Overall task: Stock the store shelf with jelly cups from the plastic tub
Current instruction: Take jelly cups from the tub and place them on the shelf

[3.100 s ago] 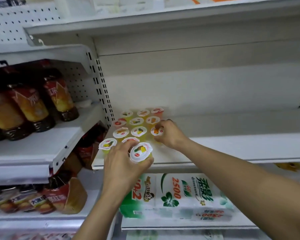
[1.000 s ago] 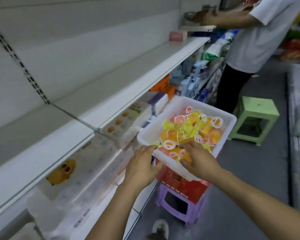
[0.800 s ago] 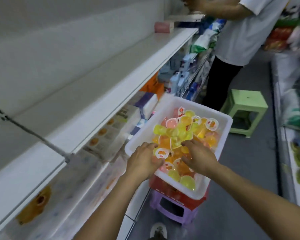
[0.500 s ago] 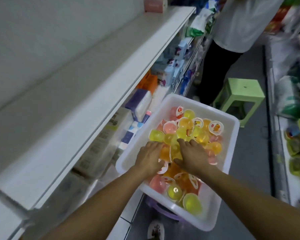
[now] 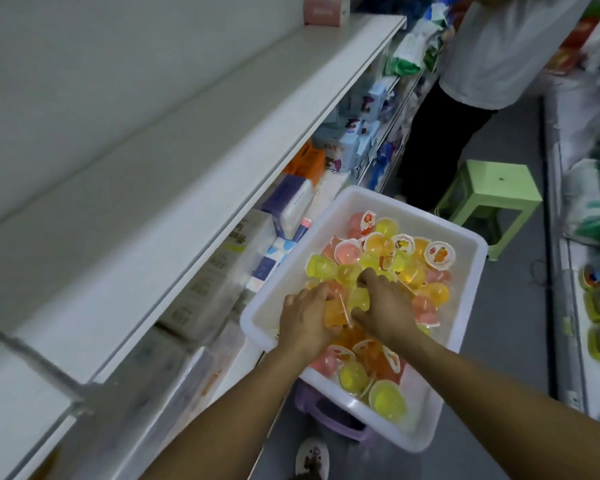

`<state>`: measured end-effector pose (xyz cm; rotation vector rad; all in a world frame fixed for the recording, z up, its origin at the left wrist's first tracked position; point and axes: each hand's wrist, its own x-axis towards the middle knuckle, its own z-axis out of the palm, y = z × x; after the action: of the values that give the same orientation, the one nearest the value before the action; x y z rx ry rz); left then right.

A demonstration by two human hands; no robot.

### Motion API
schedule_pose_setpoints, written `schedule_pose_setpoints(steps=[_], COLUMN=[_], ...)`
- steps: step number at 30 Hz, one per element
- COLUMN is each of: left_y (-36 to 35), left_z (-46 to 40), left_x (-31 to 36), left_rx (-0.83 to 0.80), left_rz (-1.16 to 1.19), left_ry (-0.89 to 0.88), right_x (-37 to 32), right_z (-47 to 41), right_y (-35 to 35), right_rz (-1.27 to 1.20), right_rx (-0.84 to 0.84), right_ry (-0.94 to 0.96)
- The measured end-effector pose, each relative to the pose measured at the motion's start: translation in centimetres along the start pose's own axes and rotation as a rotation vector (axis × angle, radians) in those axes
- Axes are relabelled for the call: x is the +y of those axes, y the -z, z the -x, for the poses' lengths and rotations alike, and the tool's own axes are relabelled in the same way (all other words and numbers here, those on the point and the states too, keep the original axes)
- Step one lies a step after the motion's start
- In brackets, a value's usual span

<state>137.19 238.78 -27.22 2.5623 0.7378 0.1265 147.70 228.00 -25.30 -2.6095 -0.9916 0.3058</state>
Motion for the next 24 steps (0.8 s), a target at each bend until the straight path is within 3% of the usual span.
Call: schedule_pose_setpoints(steps=[6,10,12,18,24], left_y=[4.0,6.8,7.9,11.1,15.3], left_z=[7.4,13.3,16.6,26.4,34.9], left_x=[0.2,1.4,2.3,3.2,2.6], left_rx=[0.108,0.256,0.309,0.458,0.654], left_rz=[0.615,0.819,0.867,0.86,0.744], left_ry=[0.235,0.273,0.292,0.38,0.436], right_x=[-2.2,-5.1,-6.7,-11.4,-17.8], right_z=[5.0,9.3,11.9,19.0,23.9], right_y=[3.1,5.5,6.4,7.4,8.0], right_rz=[-0.499,-1.064,-1.22,-1.251,-1.082], right_rx=[-0.055,-0.257,-0.408,-0.666,-0.698], right_ry=[0.065,-0.203,-0.304,-0.223,0.035])
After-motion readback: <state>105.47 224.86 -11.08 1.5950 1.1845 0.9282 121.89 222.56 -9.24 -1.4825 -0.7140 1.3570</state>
